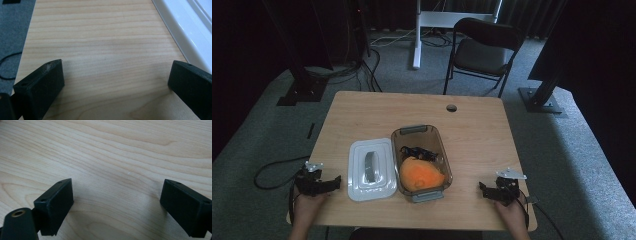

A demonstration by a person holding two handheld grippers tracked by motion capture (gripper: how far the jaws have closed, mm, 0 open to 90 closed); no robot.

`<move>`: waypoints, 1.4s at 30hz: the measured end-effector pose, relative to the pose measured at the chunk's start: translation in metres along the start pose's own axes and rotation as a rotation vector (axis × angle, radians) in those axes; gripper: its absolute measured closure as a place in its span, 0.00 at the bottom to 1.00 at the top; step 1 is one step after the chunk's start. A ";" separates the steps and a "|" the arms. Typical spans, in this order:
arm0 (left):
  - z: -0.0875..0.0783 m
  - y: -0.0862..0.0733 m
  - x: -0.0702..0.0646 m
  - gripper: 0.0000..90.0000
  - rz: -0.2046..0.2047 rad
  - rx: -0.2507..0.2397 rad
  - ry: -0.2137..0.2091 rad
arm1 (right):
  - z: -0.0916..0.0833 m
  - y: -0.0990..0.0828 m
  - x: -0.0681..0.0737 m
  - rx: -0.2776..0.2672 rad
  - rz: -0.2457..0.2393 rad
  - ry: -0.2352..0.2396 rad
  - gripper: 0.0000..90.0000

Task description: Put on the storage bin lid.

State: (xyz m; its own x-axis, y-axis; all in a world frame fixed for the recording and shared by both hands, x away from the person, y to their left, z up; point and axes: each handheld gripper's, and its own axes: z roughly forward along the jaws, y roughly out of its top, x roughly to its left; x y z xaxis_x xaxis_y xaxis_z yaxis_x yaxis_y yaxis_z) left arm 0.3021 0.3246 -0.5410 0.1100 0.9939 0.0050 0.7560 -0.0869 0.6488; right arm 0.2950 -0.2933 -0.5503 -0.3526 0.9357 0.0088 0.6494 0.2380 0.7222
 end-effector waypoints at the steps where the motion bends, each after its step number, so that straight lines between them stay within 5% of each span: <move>1: -0.003 0.002 -0.002 0.01 0.002 -0.003 0.001 | 0.000 0.000 0.000 0.000 0.000 0.000 0.12; 24: -0.026 0.026 -0.042 0.01 0.001 -0.034 -0.152 | 0.000 0.000 0.000 0.000 0.001 0.000 0.12; 42: -0.024 0.042 -0.080 0.01 0.067 -0.030 -0.212 | 0.000 0.000 0.000 0.000 0.001 0.000 0.12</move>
State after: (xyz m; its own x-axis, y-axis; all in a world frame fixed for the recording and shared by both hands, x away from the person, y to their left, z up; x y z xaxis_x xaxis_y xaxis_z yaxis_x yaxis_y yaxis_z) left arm 0.3096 0.2429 -0.4958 0.2950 0.9493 -0.1090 0.7232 -0.1473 0.6747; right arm 0.2950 -0.2933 -0.5503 -0.3522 0.9359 0.0095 0.6499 0.2373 0.7221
